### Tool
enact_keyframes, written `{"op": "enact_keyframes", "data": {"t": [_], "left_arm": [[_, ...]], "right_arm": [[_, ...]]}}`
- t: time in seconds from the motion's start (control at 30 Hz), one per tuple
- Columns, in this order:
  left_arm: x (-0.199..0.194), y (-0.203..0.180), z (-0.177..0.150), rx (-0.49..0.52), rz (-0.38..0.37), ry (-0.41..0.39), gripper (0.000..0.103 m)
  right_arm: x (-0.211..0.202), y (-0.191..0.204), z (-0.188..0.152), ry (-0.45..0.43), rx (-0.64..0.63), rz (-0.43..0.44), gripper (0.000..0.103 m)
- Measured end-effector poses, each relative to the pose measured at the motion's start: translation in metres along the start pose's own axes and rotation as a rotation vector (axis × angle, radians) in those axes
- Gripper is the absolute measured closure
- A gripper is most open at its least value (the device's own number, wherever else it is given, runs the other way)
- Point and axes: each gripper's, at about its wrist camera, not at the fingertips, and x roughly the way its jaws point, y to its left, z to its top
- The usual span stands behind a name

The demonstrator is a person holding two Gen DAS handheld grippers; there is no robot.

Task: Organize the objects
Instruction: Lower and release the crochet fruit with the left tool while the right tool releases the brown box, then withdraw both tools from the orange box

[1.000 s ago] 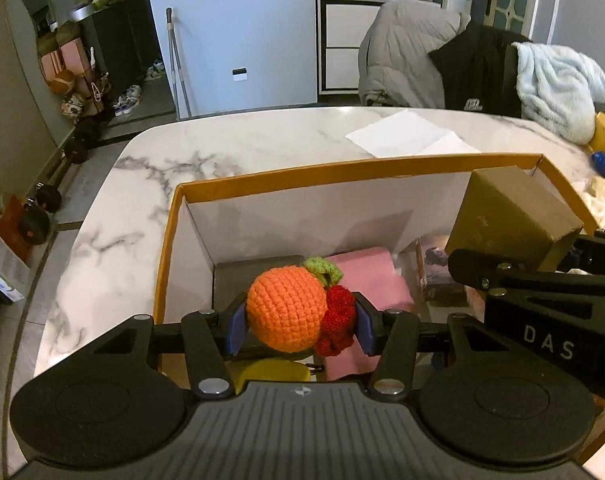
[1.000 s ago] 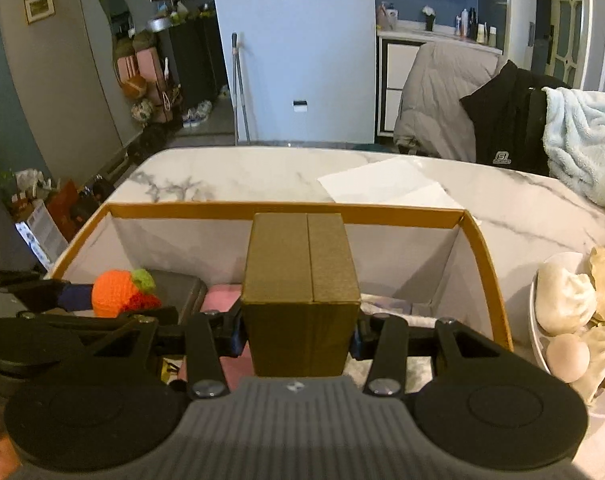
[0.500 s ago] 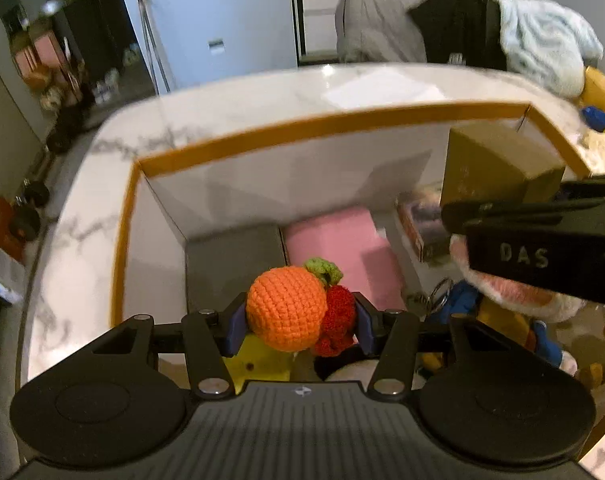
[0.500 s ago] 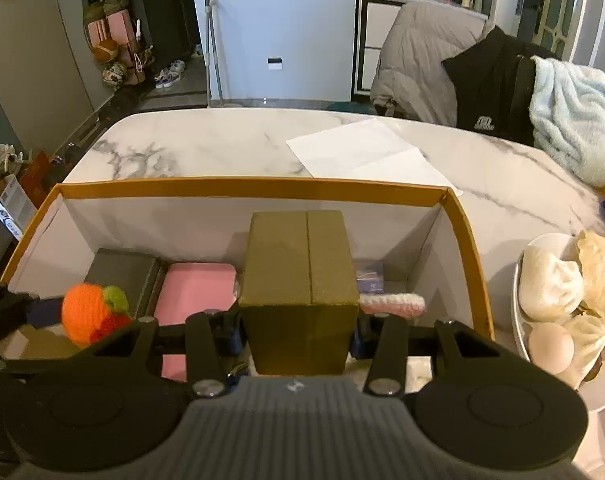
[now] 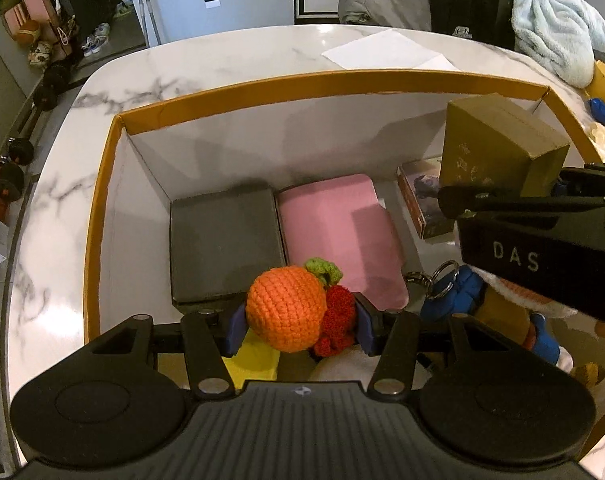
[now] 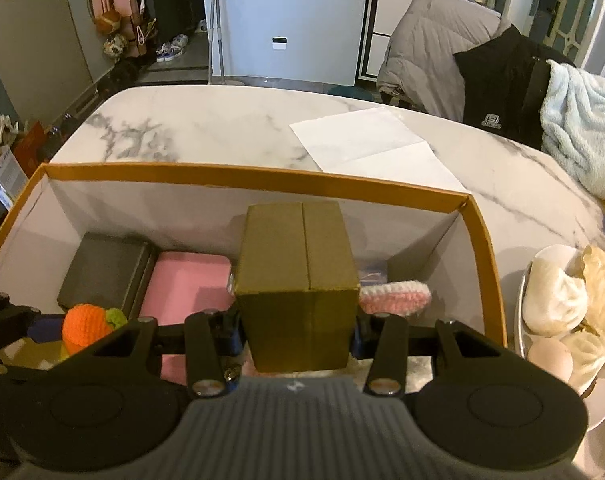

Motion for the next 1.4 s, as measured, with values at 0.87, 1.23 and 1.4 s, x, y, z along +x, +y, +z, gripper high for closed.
{"op": "enact_keyframes", "data": {"t": [0.87, 1.23, 1.4], "left_arm": [[-0.058, -0.008, -0.034, 0.027, 0.043, -0.194, 0.016], [-0.099, 0.001, -0.09, -0.076, 0.033, -0.331, 0.015], [-0.112, -0.001, -0.115, -0.091, 0.035, -0.358, 0.014]], "right_arm": [[-0.058, -0.01, -0.027, -0.109, 0.024, -0.035, 0.011], [-0.118, -0.006, -0.086, -0.252, 0.036, -0.074, 0.006], [-0.135, 0.002, -0.12, -0.288, 0.031, -0.074, 0.005]]}}
